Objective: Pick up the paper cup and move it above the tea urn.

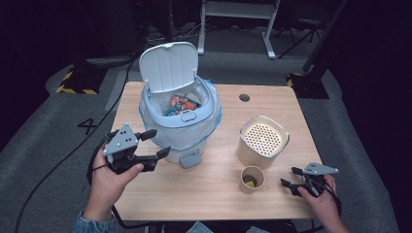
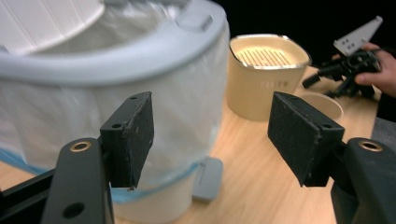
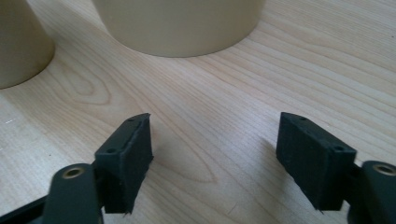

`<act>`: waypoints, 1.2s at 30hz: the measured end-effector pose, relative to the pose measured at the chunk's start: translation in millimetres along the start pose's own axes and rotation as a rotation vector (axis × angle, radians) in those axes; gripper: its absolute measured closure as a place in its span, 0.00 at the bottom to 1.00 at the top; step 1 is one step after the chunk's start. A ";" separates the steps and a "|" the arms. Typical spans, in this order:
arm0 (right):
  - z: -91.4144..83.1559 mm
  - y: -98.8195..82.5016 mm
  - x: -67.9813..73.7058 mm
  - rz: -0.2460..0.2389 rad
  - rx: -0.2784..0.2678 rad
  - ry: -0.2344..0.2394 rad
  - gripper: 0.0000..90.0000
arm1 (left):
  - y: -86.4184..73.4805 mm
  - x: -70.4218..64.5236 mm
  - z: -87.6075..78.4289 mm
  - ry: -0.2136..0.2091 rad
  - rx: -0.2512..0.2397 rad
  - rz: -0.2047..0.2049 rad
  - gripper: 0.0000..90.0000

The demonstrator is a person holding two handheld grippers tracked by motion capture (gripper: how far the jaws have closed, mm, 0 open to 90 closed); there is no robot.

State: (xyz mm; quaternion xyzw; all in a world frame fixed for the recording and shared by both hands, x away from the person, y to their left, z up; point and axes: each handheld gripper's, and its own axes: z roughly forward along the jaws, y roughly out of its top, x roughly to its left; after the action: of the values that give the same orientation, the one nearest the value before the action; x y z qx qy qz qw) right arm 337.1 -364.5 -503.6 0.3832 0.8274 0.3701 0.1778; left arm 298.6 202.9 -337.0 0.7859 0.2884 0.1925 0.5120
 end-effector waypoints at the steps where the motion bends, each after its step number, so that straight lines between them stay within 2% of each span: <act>1: 0.3 0.1 0.1 0.006 0.002 -0.006 0.27 | -5.3 -0.9 1.4 0.000 0.012 0.002 0.35; 7: 0.4 0.3 0.0 0.009 0.003 -0.008 0.27 | -35.1 1.9 16.7 -0.002 0.093 -0.020 0.35; 11: 0.4 0.3 0.0 0.010 0.003 -0.008 0.27 | -50.5 2.4 25.9 -0.007 0.149 -0.017 0.35; 12: 0.4 0.3 0.1 0.010 0.003 -0.008 0.27 | -50.5 2.4 25.9 -0.007 0.149 -0.017 0.35; 13: 0.3 0.3 0.1 0.010 0.004 -0.008 0.27 | -57.7 2.7 29.8 -0.001 0.171 -0.019 0.34; 16: 0.2 0.3 0.1 0.012 0.005 -0.007 0.27 | -68.1 3.8 35.3 -0.004 0.189 -0.034 0.34; 20: -3.7 1.2 -0.5 0.005 0.030 0.006 0.32 | -82.7 4.5 45.4 -0.005 0.237 -0.048 0.33; 24: -7.4 1.4 0.5 0.015 0.027 0.025 0.32 | -94.0 8.0 53.4 0.034 0.303 -0.038 0.34; 31: -13.7 7.0 8.7 -0.041 0.035 0.062 0.32 | -114.8 15.3 66.6 0.029 0.339 -0.094 0.34; 34: -13.9 8.0 13.3 -0.048 0.034 0.071 0.29 | -123.6 18.9 71.3 0.006 0.337 -0.144 0.31; 36: -14.5 9.1 16.1 -0.054 0.028 0.073 0.27 | -127.7 20.3 72.8 0.013 0.365 -0.145 0.26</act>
State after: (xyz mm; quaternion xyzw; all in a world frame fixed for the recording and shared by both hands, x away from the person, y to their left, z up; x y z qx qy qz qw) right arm 322.9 -355.1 -487.3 0.3494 0.8485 0.3671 0.1521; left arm 324.8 205.0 -483.0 0.8415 0.3778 0.1048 0.3718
